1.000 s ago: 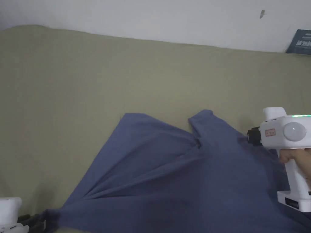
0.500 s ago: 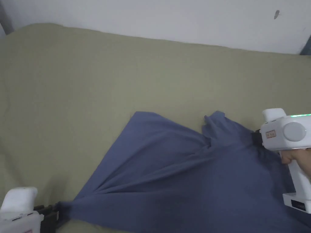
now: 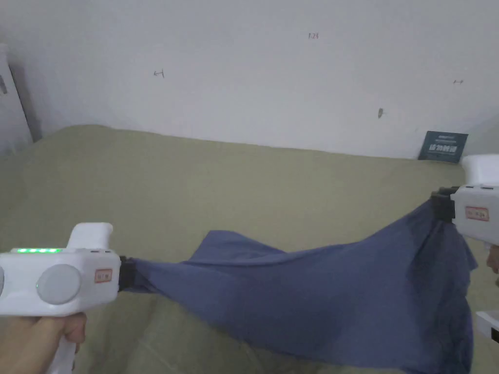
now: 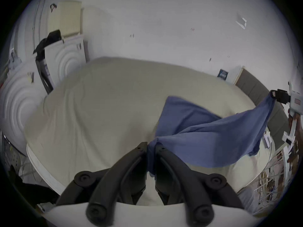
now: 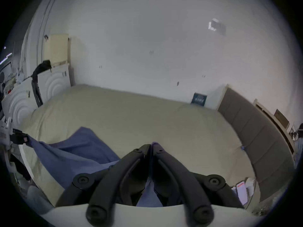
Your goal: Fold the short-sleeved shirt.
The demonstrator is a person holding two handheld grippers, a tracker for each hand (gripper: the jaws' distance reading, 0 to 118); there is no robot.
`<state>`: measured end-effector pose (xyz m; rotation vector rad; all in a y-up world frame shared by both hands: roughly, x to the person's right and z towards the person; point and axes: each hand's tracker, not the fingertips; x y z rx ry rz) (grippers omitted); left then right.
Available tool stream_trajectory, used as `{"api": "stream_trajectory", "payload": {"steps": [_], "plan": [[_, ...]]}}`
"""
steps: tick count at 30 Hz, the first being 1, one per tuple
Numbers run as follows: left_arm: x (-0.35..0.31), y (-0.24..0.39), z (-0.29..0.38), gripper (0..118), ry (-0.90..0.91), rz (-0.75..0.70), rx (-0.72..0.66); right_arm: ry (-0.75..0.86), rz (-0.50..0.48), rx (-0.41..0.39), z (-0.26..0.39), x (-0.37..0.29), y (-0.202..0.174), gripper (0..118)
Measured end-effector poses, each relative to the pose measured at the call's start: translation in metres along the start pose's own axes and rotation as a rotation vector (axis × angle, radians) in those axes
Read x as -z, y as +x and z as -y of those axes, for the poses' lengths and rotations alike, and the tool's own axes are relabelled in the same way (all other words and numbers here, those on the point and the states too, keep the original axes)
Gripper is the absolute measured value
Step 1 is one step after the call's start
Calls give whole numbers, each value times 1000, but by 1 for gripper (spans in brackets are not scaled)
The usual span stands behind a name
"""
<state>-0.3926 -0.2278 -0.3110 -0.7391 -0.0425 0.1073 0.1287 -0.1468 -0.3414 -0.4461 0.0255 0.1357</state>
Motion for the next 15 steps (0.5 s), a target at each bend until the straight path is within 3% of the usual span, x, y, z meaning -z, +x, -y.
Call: {"api": "stream_trajectory", "payload": {"steps": [7, 15], "plan": [[-33, 40, -88, 9, 122, -1, 84, 160, 105, 42, -43, -76, 33, 8], [-39, 70, -177, 9, 196, -66, 104, 237, 171, 126, -100, -80, 64, 8]]}}
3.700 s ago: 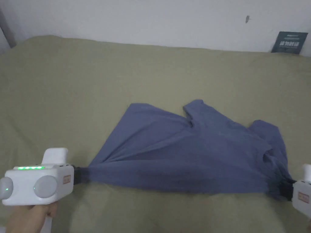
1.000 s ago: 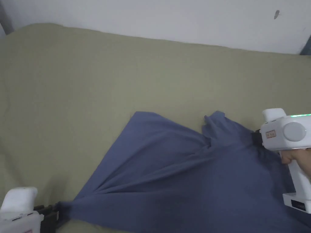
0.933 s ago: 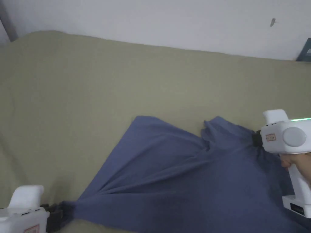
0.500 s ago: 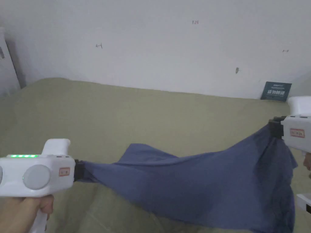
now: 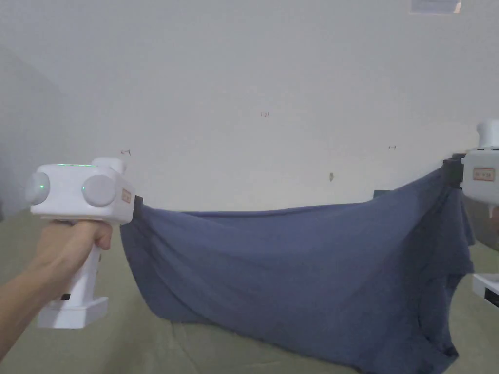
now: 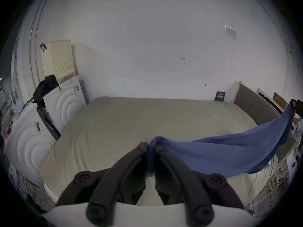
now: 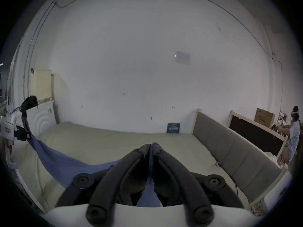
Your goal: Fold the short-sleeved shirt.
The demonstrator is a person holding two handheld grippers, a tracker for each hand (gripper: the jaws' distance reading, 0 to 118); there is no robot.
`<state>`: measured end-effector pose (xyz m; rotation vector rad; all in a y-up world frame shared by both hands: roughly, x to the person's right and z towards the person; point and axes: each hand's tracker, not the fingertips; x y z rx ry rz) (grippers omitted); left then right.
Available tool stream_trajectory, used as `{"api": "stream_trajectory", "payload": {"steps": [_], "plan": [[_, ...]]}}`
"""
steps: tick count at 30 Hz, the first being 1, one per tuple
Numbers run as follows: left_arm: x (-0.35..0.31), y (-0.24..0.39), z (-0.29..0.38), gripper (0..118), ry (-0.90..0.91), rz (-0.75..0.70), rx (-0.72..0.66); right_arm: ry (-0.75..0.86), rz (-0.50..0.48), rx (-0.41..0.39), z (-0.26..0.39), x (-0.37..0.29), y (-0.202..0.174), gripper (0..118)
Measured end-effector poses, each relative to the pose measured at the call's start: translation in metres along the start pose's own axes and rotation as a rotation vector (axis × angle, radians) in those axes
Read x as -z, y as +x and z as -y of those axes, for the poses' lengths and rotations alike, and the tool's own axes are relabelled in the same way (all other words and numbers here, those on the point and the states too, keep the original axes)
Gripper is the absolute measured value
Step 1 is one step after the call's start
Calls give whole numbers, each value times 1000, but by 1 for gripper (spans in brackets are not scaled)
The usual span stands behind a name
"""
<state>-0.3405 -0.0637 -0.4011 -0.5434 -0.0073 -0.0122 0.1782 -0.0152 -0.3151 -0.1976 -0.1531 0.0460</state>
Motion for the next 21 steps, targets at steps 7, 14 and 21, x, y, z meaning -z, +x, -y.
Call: {"api": "stream_trajectory", "payload": {"steps": [7, 14, 21], "plan": [[17, 15, -63, 9, 44, -63, 16, 20, 53, -44, -47, 57, 1, 8], [38, 24, -116, 9, 90, -98, -1, 33, 91, -19, -84, 112, 1, 8], [76, 34, -175, 9, 147, -152, 17, 82, 119, -11, -131, 169, -2, 8]]}}
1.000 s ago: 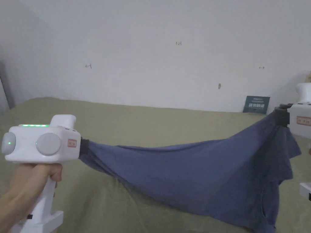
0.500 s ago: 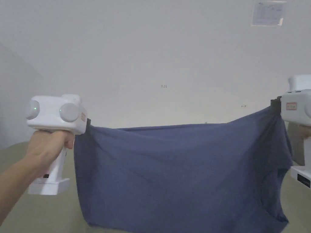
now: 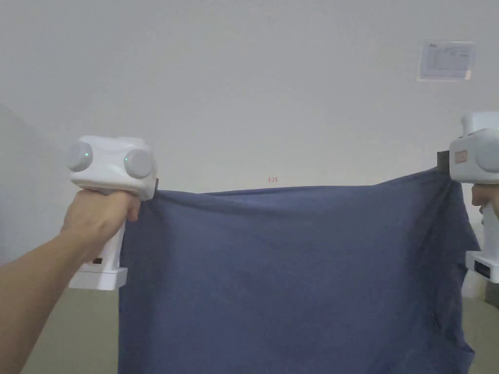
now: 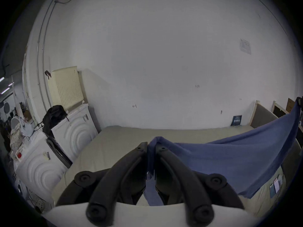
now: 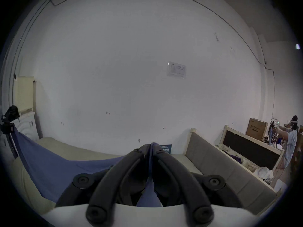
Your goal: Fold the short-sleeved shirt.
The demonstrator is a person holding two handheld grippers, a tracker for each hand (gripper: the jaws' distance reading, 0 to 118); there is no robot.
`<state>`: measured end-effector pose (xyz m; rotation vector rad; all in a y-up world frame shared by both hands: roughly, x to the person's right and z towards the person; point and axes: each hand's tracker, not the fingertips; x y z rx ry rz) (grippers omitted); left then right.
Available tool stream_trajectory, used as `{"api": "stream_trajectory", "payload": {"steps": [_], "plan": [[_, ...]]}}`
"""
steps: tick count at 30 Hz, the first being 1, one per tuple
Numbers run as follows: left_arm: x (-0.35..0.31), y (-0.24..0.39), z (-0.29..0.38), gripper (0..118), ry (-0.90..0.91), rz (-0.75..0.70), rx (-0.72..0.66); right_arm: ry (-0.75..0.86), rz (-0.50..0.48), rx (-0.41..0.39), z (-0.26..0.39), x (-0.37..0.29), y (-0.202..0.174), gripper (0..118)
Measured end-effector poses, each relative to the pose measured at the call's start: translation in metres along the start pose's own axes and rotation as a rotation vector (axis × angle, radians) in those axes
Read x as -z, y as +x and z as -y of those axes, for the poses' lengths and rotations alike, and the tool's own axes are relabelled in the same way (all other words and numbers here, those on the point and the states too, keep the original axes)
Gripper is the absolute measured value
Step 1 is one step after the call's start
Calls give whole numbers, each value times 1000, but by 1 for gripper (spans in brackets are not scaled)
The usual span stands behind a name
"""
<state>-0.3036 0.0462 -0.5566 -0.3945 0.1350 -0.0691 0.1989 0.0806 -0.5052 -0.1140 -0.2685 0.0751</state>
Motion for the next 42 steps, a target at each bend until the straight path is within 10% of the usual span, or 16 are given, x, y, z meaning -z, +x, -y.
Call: {"api": "stream_trajectory", "payload": {"steps": [10, 21, 42], "plan": [[75, 12, -3, 9, 22, -47, 5, -5, -9, -15, 0, 71, -23, 8], [144, 12, 135, 9, -119, -6, 35, -156, -71, -36, 153, 81, -39, 8], [-34, -60, 396, 9, -319, 114, 46, -423, -220, 76, 380, -203, 9, 8]]}}
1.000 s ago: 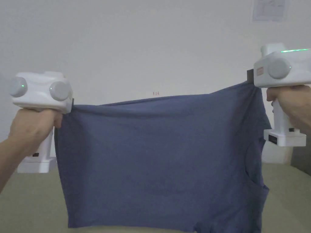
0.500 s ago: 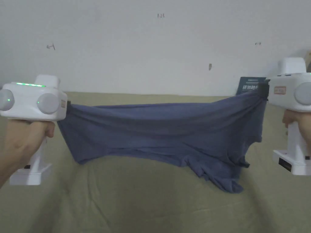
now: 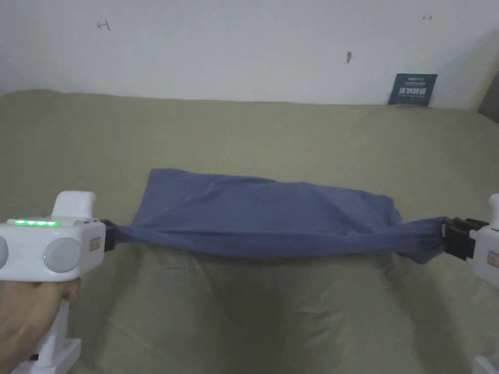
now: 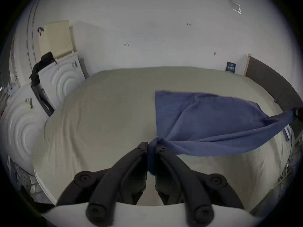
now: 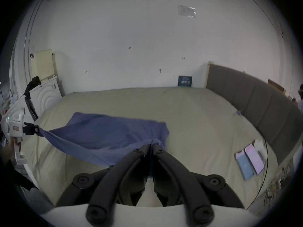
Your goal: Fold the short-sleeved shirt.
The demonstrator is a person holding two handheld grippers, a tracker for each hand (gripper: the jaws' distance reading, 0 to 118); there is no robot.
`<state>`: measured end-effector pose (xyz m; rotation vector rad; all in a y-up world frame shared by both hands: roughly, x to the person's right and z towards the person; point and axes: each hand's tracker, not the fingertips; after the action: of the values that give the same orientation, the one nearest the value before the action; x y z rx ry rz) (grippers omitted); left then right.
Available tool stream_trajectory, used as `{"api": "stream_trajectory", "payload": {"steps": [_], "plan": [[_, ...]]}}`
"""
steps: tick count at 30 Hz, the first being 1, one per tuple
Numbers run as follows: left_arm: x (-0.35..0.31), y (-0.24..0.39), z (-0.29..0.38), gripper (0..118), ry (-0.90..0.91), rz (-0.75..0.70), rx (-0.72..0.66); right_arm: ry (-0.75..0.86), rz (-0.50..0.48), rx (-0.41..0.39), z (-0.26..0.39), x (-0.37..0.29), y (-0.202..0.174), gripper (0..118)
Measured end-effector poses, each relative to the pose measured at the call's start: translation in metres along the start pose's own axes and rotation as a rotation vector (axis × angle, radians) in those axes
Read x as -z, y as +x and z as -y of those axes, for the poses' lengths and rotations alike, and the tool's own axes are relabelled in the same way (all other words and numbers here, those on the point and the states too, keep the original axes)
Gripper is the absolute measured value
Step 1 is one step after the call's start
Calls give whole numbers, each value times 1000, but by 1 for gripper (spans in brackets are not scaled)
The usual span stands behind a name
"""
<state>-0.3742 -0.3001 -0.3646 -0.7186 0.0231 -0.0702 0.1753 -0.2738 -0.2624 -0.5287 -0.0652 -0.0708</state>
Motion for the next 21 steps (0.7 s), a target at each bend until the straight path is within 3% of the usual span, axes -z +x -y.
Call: {"api": "stream_trajectory", "payload": {"steps": [8, 21], "plan": [[-38, -19, 85, 9, -78, 31, 7, -112, -10, 8, 84, -49, -1, 8], [-35, -11, 107, 9, -101, 26, 104, -249, 17, 9, 138, -24, 4, 8]]}}
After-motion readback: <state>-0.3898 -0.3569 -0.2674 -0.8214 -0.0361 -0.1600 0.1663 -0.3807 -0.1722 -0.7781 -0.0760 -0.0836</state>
